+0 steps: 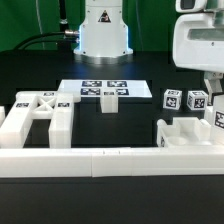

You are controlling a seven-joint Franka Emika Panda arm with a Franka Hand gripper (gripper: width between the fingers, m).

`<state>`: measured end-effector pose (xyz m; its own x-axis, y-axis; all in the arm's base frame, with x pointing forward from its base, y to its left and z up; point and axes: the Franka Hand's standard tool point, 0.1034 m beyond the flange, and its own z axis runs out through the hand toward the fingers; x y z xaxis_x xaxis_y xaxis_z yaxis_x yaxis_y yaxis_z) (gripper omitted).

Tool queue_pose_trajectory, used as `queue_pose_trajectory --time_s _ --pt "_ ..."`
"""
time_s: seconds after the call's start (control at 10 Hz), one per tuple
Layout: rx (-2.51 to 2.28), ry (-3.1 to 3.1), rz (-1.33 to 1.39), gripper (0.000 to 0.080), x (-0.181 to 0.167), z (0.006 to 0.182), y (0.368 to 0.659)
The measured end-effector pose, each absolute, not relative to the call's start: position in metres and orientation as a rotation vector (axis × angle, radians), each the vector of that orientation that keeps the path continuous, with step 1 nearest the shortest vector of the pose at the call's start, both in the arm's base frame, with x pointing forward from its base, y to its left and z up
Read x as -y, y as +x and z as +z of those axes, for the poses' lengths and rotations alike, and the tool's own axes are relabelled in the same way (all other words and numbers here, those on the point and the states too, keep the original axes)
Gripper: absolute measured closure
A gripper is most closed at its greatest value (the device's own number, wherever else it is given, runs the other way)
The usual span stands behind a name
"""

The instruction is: Assemble chair

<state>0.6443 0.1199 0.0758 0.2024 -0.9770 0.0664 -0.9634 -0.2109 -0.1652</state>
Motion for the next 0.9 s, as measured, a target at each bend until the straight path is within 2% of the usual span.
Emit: queue_pose_trajectory --time_s 0.2,0.4,0.5,0.6,0.9 --pt "-2.082 -2.207 -0.216 0.0514 -0.1194 0.0762 0.6436" --pt "-2.018 -2.269 -0.221 0.0504 -0.119 0.0761 0.6438" --pt "-1.983 -2.302 -0.223 0.0323 -0.1175 0.0762 0.6441" --pt "-1.93 -2.351 -0.226 0.0192 -0.1175 0.0761 0.644" --pt "-1.495 -2.681 -0.253 0.0152 -0.1181 0.0771 0.6451"
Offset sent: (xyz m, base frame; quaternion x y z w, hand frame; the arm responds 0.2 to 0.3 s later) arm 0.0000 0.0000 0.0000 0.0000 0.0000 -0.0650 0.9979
